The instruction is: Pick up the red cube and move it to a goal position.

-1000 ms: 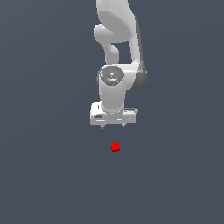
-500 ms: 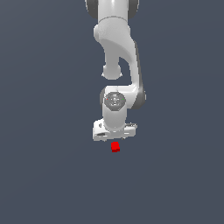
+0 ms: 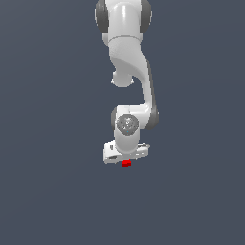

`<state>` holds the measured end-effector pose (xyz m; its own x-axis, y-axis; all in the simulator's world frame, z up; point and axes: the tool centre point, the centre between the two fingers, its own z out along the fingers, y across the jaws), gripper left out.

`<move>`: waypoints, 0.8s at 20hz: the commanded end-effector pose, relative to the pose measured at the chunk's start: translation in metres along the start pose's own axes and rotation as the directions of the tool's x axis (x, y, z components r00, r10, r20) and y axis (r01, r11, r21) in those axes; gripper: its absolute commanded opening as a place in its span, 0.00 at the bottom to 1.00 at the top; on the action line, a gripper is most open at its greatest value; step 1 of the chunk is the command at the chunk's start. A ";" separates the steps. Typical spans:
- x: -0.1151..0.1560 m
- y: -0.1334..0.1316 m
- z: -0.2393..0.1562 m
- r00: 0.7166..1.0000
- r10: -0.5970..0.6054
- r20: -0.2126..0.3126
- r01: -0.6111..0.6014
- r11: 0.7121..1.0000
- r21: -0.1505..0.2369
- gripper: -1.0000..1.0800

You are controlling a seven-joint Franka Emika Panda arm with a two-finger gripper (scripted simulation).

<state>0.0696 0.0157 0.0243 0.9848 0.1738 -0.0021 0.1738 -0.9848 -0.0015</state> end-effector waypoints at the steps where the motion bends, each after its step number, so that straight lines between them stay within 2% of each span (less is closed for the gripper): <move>1: 0.003 0.000 0.003 1.000 -0.005 -0.002 0.005 1.000 -0.001 0.96; 4: 0.004 0.000 0.004 1.000 -0.006 -0.002 0.006 1.000 -0.001 0.96; 5: 0.004 0.000 0.004 1.000 -0.006 -0.002 0.006 1.000 -0.001 0.00; 16: 0.004 0.000 0.004 1.000 -0.006 -0.002 0.006 1.000 -0.001 0.00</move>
<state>0.0734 0.0162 0.0199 0.9837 0.1800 -0.0005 0.1800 -0.9837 -0.0001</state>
